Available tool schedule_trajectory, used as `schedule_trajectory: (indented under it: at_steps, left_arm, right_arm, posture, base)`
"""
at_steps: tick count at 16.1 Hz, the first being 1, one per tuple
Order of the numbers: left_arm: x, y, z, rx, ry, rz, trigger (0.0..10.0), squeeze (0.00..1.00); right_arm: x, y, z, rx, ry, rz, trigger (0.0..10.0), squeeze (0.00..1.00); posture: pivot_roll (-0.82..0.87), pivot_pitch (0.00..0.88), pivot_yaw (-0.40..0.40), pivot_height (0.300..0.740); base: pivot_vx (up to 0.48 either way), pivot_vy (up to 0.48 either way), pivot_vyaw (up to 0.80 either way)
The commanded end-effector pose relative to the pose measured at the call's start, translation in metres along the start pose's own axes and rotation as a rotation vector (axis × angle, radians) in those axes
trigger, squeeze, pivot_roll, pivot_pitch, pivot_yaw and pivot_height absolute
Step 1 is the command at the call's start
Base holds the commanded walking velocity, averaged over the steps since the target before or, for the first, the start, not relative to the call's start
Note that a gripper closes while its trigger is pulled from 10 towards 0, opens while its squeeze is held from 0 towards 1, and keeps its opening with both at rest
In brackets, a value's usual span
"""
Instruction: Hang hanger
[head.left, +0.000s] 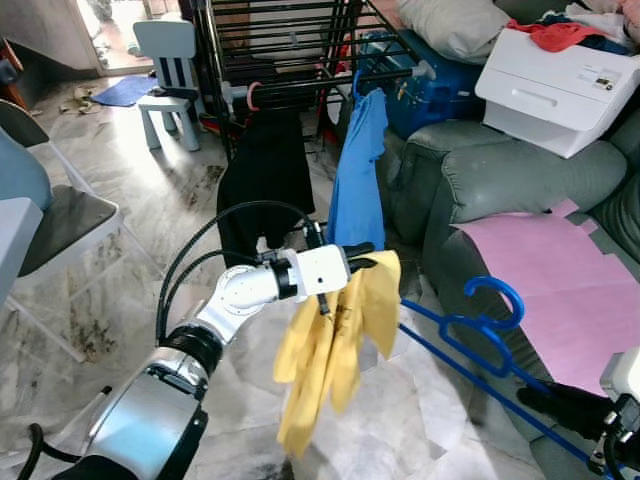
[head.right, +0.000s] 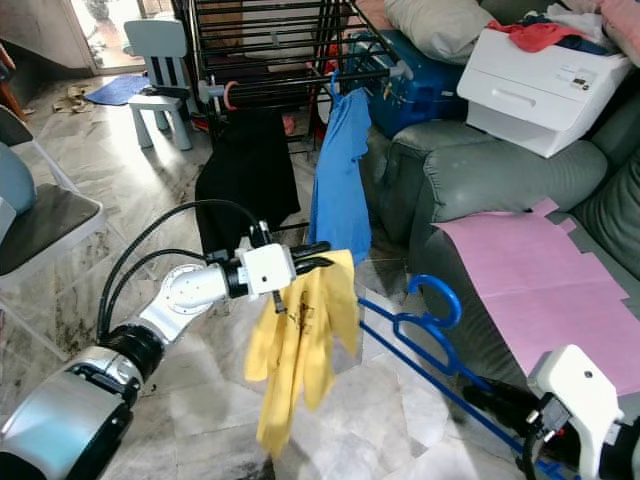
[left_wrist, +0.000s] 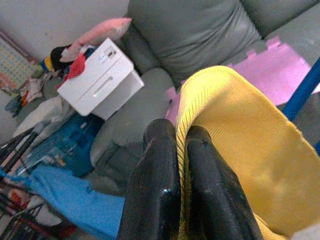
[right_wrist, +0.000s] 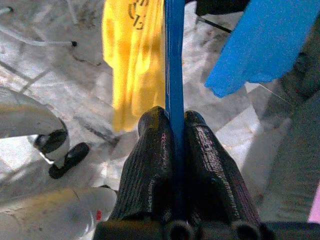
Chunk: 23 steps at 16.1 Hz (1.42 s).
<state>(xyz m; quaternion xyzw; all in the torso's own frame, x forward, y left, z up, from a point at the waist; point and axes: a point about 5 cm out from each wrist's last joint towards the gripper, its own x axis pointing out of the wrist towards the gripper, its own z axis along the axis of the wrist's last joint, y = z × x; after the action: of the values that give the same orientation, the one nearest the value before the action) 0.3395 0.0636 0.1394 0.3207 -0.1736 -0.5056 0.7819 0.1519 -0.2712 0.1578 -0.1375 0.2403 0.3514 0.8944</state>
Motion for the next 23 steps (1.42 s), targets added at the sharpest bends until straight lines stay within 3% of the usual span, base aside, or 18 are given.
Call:
schedule_trajectory:
  at_steps: [1, 5, 9, 14, 16, 19, 23]
  left_arm:
    - [0.002, 0.008, 0.005, 0.061, -0.008, 0.009, 10.0, 0.0]
    - [0.004, 0.003, 0.007, 0.071, -0.031, -0.004, 10.0, 0.0]
    - [0.014, -0.004, 0.036, 0.073, -0.27, -0.075, 10.0, 0.0]
    - [0.016, -0.003, 0.048, 0.106, -0.36, -0.101, 10.0, 0.0]
    - [0.009, -0.004, 0.038, 0.11, -0.305, -0.129, 10.0, 0.0]
    - [-0.007, 0.002, 0.016, 0.143, -0.136, -0.175, 10.0, 0.0]
    - [-0.011, 0.018, 0.003, 0.1, 0.01, -0.115, 10.0, 0.0]
  right_arm:
    - [-0.002, 0.003, 0.012, -0.032, -0.018, 0.037, 10.0, 0.0]
    - [-0.002, 0.008, 0.021, -0.014, -0.061, 0.093, 10.0, 0.0]
    - [0.003, 0.006, 0.019, 0.02, -0.072, 0.133, 10.0, 0.0]
    - [0.016, 0.011, 0.011, 0.073, -0.085, 0.18, 10.0, 0.0]
    - [0.015, 0.01, 0.008, 0.078, -0.074, 0.173, 10.0, 0.0]
    - [0.002, 0.008, -0.002, 0.102, -0.048, 0.142, 10.0, 0.0]
    - [0.002, 0.012, -0.002, 0.107, -0.042, 0.155, 10.0, 0.0]
  posture:
    - [-0.02, 0.0, 0.007, 0.74]
    - [-0.02, 0.0, 0.008, 0.74]
    - [-0.02, 0.0, 0.007, 0.74]
    - [-0.01, 0.0, 0.003, 0.74]
    - [-0.01, 0.0, 0.003, 0.74]
    - [-0.02, 0.0, 0.01, 0.74]
    - [-0.02, 0.0, 0.017, 0.74]
  base:
    - [0.0, 0.0, 0.0]
    - [0.0, 0.0, 0.0]
    - [0.0, 0.0, 0.0]
    - [0.0, 0.0, 0.0]
    - [0.0, 0.0, 0.0]
    - [0.0, 0.0, 0.0]
    - [0.0, 0.0, 0.0]
